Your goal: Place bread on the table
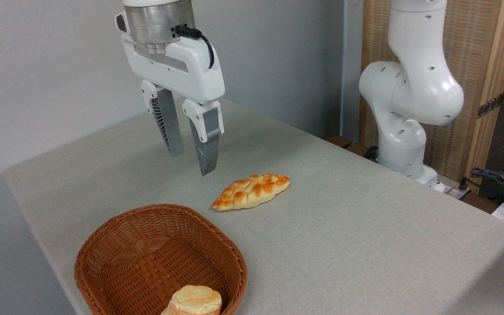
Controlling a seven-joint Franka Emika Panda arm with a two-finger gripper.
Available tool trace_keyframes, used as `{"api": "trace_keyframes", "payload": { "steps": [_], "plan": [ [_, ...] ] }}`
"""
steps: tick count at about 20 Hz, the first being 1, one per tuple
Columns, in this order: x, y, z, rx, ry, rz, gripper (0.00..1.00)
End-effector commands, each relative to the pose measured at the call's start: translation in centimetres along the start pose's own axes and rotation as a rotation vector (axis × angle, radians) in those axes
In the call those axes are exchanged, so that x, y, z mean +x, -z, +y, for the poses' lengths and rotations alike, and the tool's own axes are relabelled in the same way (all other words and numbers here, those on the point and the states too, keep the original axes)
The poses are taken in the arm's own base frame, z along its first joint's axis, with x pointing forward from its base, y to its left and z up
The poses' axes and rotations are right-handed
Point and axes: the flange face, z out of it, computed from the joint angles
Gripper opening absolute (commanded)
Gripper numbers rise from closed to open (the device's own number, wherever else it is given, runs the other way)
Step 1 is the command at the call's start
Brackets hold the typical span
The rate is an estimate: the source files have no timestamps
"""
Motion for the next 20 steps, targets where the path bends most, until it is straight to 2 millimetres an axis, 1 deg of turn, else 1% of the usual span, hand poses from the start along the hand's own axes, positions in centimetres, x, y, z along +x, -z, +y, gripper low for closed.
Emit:
{"api": "trace_keyframes", "payload": {
  "steps": [1,9,12,13,19,20],
  "plan": [
    [-0.4,0.5,-0.2,-0.008,-0.011,-0.012,1.0],
    [-0.5,0.6,-0.2,-0.008,-0.013,-0.01,1.0],
    [-0.8,0.6,0.0,-0.004,-0.024,-0.007,1.0],
    [-1.1,0.3,0.2,-0.005,-0.026,-0.006,1.0],
    [-0.6,-0.8,-0.5,0.041,-0.019,0.049,1.0],
    [-0.8,-0.9,-1.1,0.053,-0.01,0.061,1.0]
  ]
}}
